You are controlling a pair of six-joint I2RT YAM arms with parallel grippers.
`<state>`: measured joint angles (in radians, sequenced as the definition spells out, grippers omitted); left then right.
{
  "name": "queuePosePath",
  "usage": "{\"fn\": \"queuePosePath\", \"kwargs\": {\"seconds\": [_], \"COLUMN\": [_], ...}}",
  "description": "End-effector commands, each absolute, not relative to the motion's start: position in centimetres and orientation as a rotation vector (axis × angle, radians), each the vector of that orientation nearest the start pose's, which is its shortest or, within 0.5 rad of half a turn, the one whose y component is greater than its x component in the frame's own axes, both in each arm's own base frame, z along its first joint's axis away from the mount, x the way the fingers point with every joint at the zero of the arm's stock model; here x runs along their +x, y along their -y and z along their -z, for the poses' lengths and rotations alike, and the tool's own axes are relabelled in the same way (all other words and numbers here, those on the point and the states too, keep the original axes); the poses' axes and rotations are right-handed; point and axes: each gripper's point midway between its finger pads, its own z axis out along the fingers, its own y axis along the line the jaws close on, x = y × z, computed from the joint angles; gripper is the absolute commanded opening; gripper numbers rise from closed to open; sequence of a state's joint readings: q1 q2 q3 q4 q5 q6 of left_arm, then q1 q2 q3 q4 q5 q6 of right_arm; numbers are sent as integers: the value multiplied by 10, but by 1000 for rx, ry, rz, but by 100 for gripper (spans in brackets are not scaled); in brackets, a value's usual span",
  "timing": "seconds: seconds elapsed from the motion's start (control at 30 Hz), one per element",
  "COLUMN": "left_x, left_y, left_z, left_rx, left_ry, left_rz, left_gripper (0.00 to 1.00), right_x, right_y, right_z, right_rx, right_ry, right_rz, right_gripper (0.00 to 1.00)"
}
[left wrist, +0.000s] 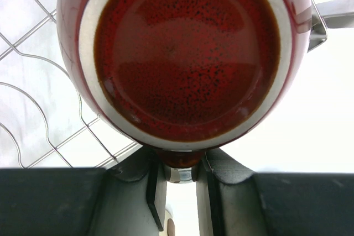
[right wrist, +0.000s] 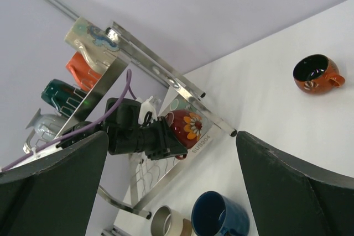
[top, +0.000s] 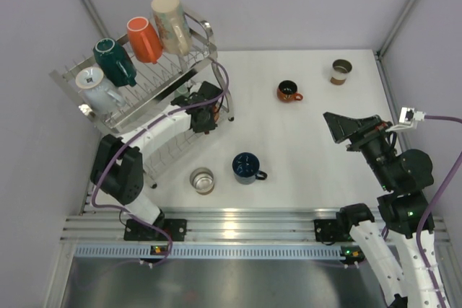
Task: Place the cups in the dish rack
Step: Place the cup upside down on the dish rack
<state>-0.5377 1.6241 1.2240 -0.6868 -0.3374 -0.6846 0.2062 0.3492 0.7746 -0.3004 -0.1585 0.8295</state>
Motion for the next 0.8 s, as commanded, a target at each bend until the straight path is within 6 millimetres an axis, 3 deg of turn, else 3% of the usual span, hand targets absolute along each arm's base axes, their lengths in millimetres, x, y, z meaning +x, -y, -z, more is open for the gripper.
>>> {"fn": "queuePosePath", "kwargs": {"seconds": [0.0,0.33,0.77], "left_x": [357,371,377], "left_y": [147,139,154], "left_z": [-105,-111,-111], "left_rx": [-369,-487,-475], "left_ry": [-2472,-2458,-2485], "left_rz": [-52,9,88], "left_gripper": [16,23,27], "right_x": [193,195,195], "right_y": [-98,-98,-98], "right_z": [-380,-375,-373], "right_rx": [308,309,306], "right_ry": [-1426,-1433,-1438], "right_rz": [-949,-947,-943], "right_gripper": [99,99,100]}}
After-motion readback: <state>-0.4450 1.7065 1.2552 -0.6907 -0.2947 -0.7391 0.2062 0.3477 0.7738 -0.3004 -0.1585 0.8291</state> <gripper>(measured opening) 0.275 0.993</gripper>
